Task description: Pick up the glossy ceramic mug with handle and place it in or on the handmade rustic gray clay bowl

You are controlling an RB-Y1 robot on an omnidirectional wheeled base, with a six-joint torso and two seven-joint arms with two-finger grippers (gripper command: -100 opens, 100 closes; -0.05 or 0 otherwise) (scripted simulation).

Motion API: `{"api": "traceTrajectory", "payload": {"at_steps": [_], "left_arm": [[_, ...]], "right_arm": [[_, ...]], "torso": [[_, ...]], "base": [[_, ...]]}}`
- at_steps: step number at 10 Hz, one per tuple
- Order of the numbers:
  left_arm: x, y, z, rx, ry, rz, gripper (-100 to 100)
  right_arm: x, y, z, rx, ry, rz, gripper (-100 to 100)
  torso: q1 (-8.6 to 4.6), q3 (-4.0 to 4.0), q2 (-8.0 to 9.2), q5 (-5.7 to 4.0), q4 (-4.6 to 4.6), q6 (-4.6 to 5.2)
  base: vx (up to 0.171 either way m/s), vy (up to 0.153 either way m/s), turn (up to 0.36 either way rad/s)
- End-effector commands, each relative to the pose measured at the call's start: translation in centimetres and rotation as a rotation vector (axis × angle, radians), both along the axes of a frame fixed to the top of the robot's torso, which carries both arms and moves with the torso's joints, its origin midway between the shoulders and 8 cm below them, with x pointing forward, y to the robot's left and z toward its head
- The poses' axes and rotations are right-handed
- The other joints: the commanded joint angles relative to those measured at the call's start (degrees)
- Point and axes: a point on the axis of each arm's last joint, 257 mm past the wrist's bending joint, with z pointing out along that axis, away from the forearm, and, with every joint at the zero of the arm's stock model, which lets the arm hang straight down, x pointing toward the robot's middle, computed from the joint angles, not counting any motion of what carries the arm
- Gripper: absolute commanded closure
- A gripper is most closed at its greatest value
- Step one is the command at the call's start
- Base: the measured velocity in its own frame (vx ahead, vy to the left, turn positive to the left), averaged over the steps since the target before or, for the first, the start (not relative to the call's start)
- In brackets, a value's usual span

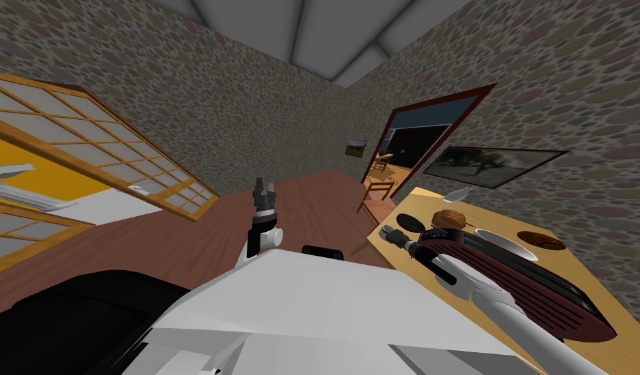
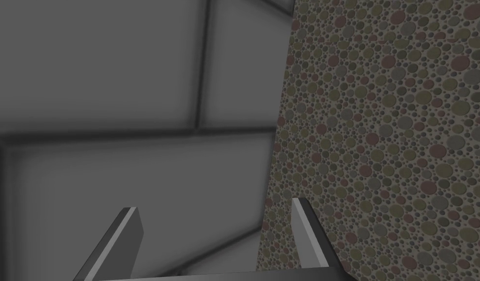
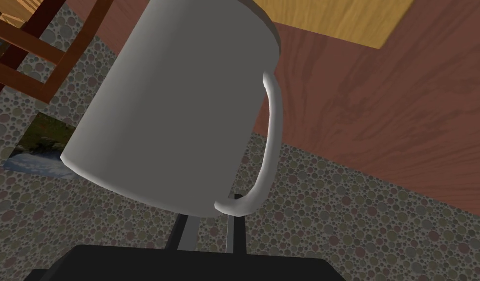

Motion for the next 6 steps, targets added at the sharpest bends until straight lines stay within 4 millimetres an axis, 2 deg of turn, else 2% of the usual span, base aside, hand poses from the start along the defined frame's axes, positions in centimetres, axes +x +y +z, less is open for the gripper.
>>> {"api": "traceTrajectory", "payload": {"at_steps": [1, 3, 4, 6], "left_arm": [[0.0, 0.0, 0.0, 0.0, 0.0, 0.0, 0], [0.0, 0.0, 0.0, 0.0, 0.0, 0.0, 0], [0.0, 0.0, 0.0, 0.0, 0.0, 0.0, 0], [0.0, 0.0, 0.0, 0.0, 0.0, 0.0, 0]], "right_arm": [[-0.5, -1.5, 0.6, 0.0, 0.01, -0.014, 100], [-1.3, -4.4, 1.4, -0.011, 0.025, -0.056, 100], [-2.0, -6.9, 2.1, -0.024, 0.037, -0.096, 100], [-2.9, -9.7, 2.9, -0.039, 0.049, -0.144, 100]], "torso": [[0.0, 0.0, 0.0, 0.0, 0.0, 0.0], [-0.37, 0.05, 0.09, -0.05, 0.01, 0.05], [-0.46, 0.06, 0.1, -0.06, 0.03, 0.06], [-0.68, 0.06, 0.11, -0.11, 0.03, 0.06]], "base": [[0.064, -0.011, 0.077], [0.058, -0.062, 0.107], [0.048, -0.106, 0.179], [0.039, -0.113, 0.137]]}}
